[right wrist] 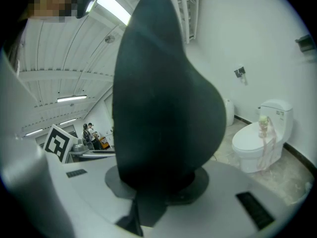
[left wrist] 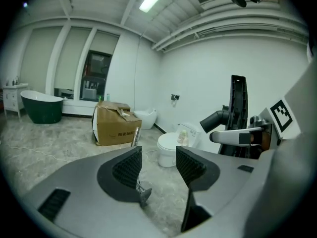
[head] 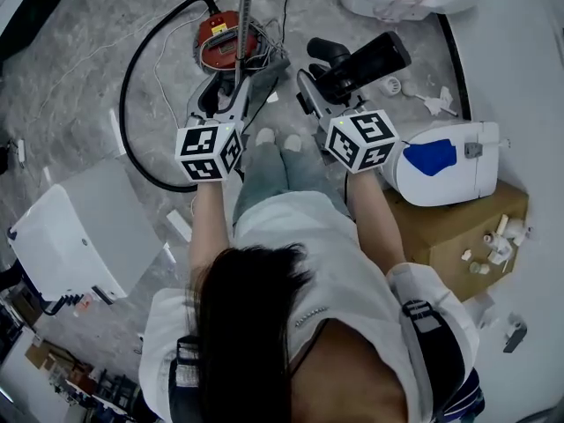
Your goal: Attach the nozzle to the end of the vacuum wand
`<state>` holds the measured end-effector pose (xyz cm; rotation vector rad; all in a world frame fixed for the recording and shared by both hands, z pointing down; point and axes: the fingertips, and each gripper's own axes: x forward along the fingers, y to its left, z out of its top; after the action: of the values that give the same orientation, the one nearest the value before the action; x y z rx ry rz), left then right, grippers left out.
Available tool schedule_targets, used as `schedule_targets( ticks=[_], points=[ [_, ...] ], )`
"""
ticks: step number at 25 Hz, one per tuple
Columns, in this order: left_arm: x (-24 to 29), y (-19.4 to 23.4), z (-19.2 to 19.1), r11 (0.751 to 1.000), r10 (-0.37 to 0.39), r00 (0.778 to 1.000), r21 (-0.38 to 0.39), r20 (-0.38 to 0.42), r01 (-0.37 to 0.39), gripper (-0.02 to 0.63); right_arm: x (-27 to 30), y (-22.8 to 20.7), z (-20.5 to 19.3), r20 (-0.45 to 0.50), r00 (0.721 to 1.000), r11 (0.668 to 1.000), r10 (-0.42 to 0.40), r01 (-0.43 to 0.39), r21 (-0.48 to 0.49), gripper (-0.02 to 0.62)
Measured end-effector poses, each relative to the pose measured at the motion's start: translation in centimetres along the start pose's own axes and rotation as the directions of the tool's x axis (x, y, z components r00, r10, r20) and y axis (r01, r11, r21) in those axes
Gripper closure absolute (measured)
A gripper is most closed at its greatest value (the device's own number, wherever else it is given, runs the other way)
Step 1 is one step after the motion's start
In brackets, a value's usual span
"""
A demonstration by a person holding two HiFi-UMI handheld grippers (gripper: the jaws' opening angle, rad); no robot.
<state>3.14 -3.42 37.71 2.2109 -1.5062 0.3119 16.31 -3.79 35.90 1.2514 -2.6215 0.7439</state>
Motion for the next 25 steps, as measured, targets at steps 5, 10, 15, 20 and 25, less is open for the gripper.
schedule_targets(
  ticks=[5,10,15,20,25],
  points=[
    [2.4,0.1,0.2,0.999,-0.033,0.999,0.005,-0.028,0.033,0.315,1.2,-0.7,0.3,-0.007,1.0,1.0,0.022,-0.022,0.02,0.495],
    [6.1,2.3,-0.1,0.997,-0.031,0.995,0.068,-0.094,0.037,0.264,2.8,-1.2,0.7,-0.019,1.0,1.0,0.02,-0.02,0.013,0.495],
    [11.5,5.1,-0.6,0.996,-0.052,0.983,0.067,-0.174,0.064,0.233,4.8,-2.3,1.3,-0.028,1.0,1.0,-0.005,0.004,-0.025,0.495],
    [15.8,6.9,-1.8,0.995,-0.057,0.965,0.07,-0.256,0.077,0.233,7.2,-2.9,1.6,-0.056,0.998,1.0,0.013,-0.014,-0.018,0.495],
    [19.6,9.3,-4.1,0.997,-0.044,0.945,0.045,-0.325,0.062,0.232,9.4,-3.9,2.1,-0.059,0.998,1.0,0.026,-0.025,0.016,0.495]
  ],
)
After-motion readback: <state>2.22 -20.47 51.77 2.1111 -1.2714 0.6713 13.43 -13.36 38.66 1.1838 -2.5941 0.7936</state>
